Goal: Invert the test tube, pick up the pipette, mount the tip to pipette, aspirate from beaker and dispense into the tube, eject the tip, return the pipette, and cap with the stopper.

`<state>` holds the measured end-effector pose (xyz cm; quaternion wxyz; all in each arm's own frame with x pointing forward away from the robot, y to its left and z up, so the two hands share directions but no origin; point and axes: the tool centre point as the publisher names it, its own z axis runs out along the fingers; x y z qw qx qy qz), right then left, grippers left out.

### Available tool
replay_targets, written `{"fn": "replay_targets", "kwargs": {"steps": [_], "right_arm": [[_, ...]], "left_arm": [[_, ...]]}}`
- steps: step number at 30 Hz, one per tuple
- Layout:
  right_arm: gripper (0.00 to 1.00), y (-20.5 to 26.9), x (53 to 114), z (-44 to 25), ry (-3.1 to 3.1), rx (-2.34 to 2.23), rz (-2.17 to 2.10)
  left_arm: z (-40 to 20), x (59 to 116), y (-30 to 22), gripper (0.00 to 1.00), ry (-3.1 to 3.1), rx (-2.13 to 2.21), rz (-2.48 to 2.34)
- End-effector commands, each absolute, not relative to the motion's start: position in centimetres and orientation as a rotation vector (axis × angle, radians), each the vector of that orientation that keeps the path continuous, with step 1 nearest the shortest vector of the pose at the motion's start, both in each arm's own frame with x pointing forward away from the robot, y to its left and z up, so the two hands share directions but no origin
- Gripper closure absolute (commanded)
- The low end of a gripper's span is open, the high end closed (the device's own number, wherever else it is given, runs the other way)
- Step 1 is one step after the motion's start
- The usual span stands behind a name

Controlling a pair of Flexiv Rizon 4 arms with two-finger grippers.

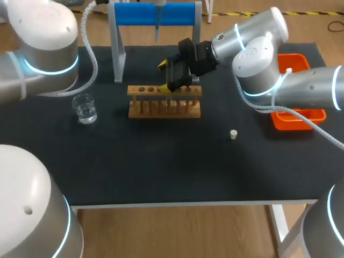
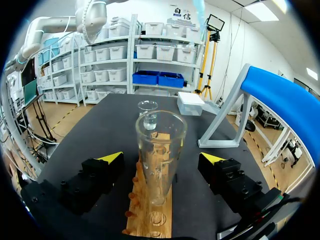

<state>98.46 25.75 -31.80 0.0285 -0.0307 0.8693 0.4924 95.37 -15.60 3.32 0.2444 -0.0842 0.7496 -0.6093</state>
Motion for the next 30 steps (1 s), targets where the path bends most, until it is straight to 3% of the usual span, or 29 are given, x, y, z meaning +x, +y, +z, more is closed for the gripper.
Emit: {"fn": "replay_targets", "kwargs": {"steps": [1, 7, 13, 30], "right_arm": [[0.00, 25.7, 98.6, -31.8, 2.688, -0.098, 1.520], [0.00, 25.7, 98.6, -31.8, 2.688, -0.098, 1.520], [0.00, 25.7, 98.6, -31.8, 2.688, -0.098, 1.520], [0.00, 25.7, 98.6, -31.8, 2.688, -0.098, 1.520]], "left_arm": [[3.7, 92.0, -10.7, 1.00, 2.066, -0.292, -1.592], [1.8, 89.2, -5.8, 1.00, 2.061, -0.415, -1.523], [-1.7, 85.7, -4.2, 1.00, 2.078, -0.431, -1.537], [-8.6, 81.4, -8.6, 1.00, 2.121, -0.245, -1.769]]}}
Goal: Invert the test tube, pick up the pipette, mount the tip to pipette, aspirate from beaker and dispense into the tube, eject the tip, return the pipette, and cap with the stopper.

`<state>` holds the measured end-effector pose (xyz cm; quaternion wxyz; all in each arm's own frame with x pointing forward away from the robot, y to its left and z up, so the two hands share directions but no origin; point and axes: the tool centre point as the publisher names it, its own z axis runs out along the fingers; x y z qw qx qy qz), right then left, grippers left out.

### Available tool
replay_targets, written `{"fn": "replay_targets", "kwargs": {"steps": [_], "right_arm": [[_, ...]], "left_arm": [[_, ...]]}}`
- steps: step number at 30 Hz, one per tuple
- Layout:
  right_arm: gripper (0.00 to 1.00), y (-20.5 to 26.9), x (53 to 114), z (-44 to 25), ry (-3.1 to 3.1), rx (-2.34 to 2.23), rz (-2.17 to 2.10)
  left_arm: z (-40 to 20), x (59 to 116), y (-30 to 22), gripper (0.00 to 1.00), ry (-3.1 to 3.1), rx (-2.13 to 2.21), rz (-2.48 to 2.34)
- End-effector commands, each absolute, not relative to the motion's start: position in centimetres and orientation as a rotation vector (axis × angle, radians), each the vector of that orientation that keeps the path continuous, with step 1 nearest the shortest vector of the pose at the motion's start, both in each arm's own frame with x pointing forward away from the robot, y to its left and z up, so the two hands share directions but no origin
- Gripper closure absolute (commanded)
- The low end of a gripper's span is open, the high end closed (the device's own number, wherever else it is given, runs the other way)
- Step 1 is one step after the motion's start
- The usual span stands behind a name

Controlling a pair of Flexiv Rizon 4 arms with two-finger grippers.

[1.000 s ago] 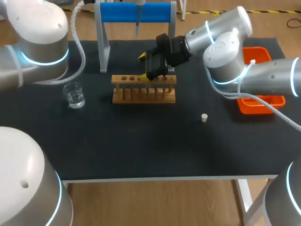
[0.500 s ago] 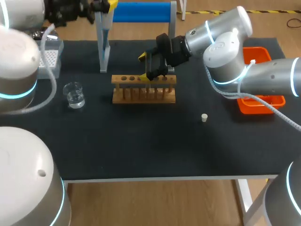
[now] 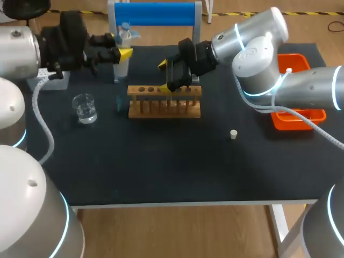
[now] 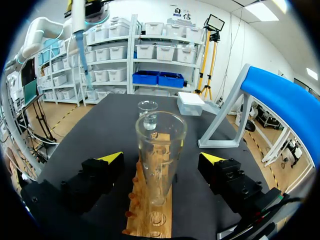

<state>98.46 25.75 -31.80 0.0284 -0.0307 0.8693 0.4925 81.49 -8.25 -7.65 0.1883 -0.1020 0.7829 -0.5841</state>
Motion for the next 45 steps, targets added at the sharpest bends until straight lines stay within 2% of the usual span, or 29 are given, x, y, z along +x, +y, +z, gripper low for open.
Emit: {"fn": "replay_targets", "kwargs": {"steps": [1, 27, 45], "right_arm": [[0.00, 25.7, 98.6, -31.8, 2.688, -0.098, 1.520], [0.00, 25.7, 98.6, -31.8, 2.688, -0.098, 1.520], [0.00, 25.7, 98.6, -31.8, 2.688, -0.098, 1.520]], "left_arm": [[-8.8, 81.3, -9.0, 1.00, 2.136, -0.231, -1.769], [-10.8, 80.6, -15.7, 1.00, 2.226, -0.125, -1.851], [-11.1, 80.6, -16.4, 1.00, 2.254, -0.125, -1.854]]}}
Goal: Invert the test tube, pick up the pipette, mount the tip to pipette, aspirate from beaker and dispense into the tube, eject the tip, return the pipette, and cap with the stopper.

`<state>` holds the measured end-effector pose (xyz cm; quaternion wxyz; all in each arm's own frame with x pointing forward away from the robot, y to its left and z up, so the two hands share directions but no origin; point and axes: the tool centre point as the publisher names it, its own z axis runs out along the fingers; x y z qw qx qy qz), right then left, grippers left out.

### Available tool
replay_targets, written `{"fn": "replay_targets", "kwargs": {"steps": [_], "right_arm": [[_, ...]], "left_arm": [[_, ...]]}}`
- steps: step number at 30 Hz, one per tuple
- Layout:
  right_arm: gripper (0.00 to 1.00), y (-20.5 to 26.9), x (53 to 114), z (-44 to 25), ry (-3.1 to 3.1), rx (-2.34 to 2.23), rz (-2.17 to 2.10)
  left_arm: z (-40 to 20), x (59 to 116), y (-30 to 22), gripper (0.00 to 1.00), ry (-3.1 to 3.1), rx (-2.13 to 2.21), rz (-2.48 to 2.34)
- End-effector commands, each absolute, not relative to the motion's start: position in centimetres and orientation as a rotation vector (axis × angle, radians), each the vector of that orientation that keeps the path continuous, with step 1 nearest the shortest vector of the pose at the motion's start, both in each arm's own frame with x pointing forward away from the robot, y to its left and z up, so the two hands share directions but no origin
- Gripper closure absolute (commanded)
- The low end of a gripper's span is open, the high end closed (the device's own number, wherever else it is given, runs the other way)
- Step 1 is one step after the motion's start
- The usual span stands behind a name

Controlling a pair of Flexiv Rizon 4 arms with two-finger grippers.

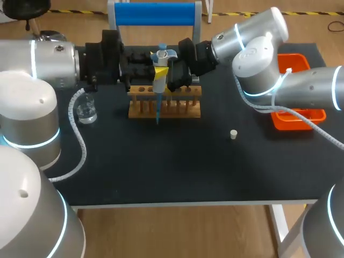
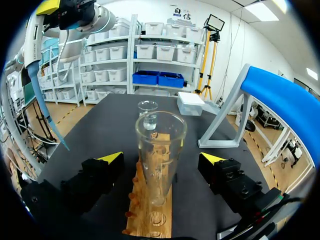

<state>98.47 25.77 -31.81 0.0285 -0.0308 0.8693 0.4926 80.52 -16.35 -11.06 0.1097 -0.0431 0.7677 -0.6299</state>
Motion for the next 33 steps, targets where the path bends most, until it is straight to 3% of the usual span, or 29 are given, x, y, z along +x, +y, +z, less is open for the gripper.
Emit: {"fn": "replay_targets", "kwargs": {"steps": [1, 18, 33], "right_arm": [[0.00, 25.7, 98.6, -31.8, 2.688, -0.098, 1.520], [0.00, 20.4, 96.7, -30.9, 2.635, -0.021, 1.530], [0.00, 14.4, 89.4, -26.4, 2.464, -0.040, 1.688]], "left_arm": [[-11.1, 80.6, -16.4, 1.00, 2.254, -0.125, -1.854], [-11.1, 80.6, -16.4, 1.00, 2.254, -0.125, -1.854], [-11.1, 80.6, -16.4, 1.00, 2.254, -0.125, -1.854]]}}
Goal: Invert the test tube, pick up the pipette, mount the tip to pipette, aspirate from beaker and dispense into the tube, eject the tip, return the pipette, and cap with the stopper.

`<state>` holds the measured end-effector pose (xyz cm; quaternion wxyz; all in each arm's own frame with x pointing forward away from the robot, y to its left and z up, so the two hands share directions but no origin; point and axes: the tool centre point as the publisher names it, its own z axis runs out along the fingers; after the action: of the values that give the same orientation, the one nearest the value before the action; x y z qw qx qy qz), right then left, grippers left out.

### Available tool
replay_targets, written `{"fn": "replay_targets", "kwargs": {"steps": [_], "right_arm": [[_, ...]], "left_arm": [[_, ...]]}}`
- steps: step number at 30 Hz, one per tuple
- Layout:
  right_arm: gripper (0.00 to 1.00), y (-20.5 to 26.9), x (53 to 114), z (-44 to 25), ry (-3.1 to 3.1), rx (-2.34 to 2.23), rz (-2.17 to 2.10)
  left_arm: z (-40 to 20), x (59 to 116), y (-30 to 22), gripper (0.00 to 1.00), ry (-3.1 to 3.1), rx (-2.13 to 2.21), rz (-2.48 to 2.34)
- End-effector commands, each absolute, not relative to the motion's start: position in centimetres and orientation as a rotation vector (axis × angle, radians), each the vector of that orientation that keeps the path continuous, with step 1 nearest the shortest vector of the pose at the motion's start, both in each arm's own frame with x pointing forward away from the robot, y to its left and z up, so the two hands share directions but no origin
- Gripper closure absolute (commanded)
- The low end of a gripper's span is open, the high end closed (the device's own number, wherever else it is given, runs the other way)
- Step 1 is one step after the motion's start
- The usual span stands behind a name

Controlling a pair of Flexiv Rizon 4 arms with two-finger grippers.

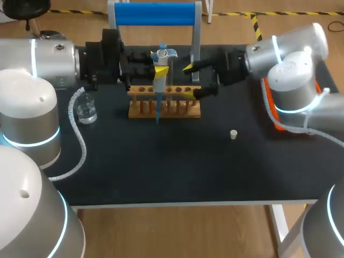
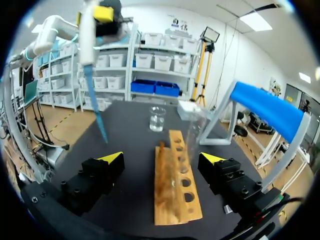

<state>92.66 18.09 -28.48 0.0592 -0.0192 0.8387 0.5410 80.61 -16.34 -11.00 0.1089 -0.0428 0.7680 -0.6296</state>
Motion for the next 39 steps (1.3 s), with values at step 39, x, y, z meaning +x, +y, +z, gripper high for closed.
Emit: {"fn": "replay_targets", "kwargs": {"steps": [39], "right_arm": [[0.00, 19.5, 81.3, -18.1, 2.260, -0.070, 2.202]], "left_arm": [[-11.1, 80.6, -16.4, 1.00, 2.254, -0.125, -1.854]]}}
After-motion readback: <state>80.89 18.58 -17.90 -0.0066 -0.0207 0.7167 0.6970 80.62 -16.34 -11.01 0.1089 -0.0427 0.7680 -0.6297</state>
